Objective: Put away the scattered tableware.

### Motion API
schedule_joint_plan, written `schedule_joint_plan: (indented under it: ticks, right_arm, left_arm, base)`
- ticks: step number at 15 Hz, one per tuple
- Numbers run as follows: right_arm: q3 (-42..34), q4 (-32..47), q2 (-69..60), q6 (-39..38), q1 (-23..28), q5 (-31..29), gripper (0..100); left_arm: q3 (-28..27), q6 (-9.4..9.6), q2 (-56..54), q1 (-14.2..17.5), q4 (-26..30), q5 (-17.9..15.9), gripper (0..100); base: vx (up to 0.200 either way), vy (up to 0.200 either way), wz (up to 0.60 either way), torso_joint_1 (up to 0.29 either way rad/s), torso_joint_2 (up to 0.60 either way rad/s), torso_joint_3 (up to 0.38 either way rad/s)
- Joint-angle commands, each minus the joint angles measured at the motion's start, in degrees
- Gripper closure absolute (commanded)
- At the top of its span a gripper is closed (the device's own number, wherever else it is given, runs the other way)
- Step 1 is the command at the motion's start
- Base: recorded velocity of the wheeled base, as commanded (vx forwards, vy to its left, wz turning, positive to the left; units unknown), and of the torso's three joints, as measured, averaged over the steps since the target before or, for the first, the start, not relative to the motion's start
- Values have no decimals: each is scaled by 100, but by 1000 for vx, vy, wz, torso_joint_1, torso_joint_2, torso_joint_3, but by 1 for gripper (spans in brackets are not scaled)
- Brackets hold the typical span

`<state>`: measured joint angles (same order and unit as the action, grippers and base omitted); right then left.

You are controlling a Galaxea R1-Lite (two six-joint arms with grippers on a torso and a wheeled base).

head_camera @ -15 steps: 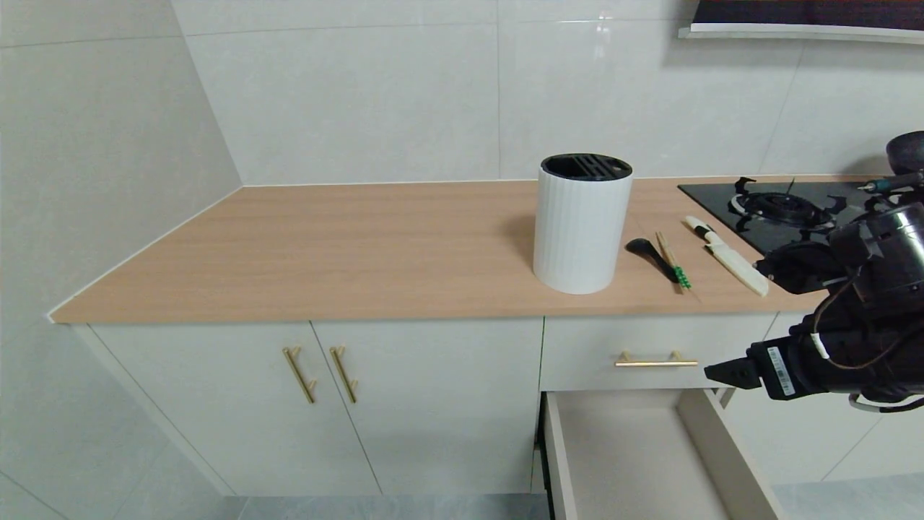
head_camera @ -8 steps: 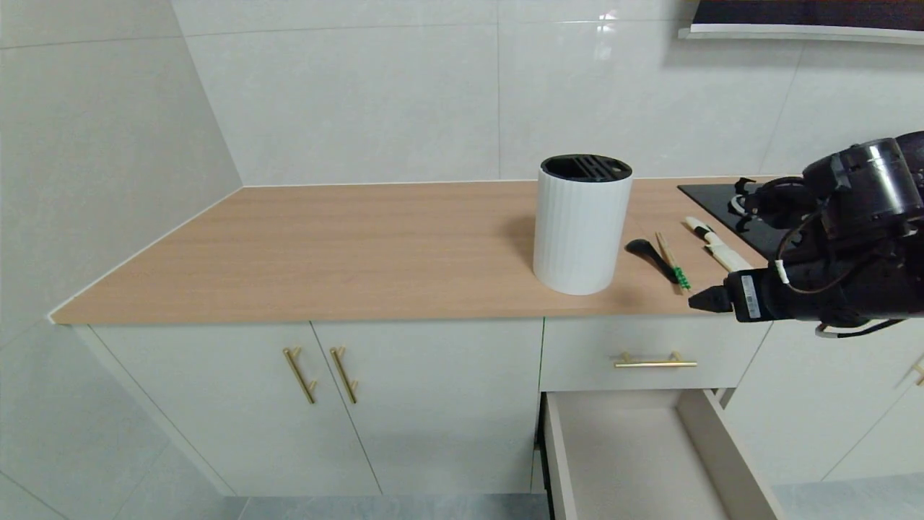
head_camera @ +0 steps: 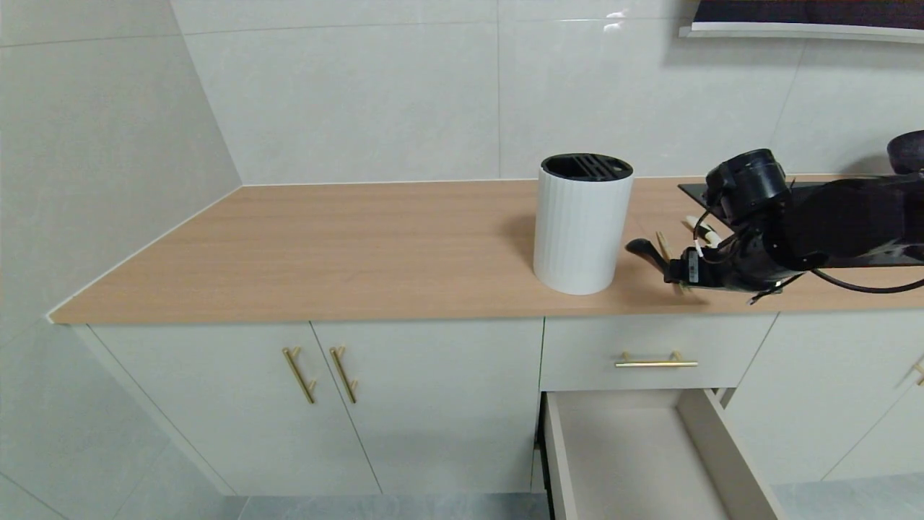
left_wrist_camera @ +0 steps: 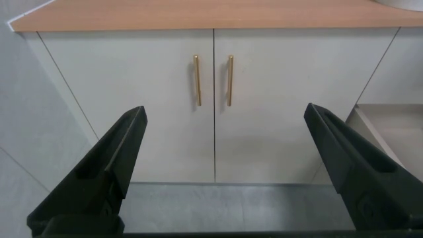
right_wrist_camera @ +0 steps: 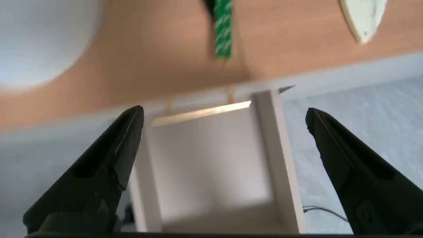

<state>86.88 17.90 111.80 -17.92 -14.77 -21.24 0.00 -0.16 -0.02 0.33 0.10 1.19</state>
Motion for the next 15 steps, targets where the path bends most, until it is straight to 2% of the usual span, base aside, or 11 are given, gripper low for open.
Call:
schedule_joint_plan:
  ticks: [1,9,15]
  right_arm:
    - [39,-269,509,-1,115,-47,0]
    - [101,-1148,949,43,221,-47,0]
    - [189,-1218,1019,17,238,-47,0]
  left_arm:
    - [0,-2,2,2,-1,4,0]
    - [0,-2,2,2,-1,4,0]
    - [0,-2,2,2,-1,4,0]
  base:
    - [0,0,0,0,0,0]
    - [0,0,0,0,0,0]
    - [0,0,0,0,0,0]
